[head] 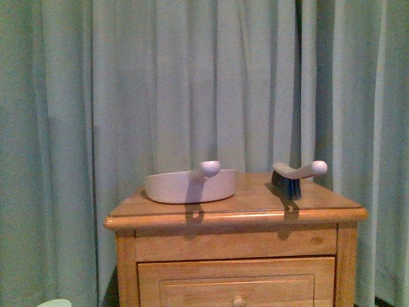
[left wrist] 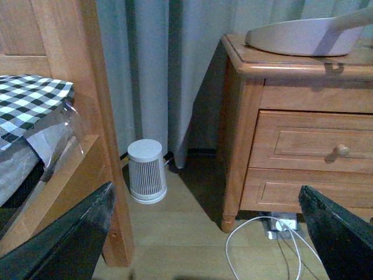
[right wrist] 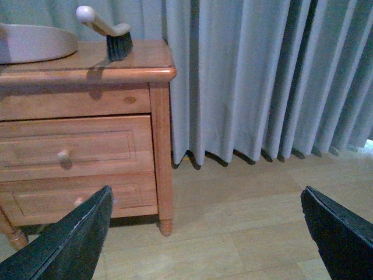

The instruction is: Clean up trash

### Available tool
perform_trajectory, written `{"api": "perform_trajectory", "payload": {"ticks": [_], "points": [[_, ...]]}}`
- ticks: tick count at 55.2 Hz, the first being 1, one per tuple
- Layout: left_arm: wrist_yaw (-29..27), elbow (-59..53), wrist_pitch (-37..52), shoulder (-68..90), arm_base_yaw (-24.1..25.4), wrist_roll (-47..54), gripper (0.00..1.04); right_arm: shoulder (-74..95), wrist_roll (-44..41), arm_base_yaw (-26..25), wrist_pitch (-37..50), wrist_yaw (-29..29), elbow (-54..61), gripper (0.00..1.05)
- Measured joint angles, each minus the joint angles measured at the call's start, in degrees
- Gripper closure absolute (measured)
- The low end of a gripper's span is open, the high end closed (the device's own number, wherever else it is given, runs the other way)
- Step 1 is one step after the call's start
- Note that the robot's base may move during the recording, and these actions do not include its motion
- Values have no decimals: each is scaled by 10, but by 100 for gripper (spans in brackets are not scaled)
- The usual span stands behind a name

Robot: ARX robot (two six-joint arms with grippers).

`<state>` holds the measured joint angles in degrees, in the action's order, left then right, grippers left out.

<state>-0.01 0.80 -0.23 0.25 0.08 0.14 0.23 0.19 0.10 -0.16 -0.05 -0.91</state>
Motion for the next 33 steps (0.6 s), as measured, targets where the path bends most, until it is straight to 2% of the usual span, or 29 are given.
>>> {"api": "perform_trajectory", "payload": {"ticks": [33], "points": [[0,0,0,0,0,0,8,0,0,0,0,0,0,7]]}}
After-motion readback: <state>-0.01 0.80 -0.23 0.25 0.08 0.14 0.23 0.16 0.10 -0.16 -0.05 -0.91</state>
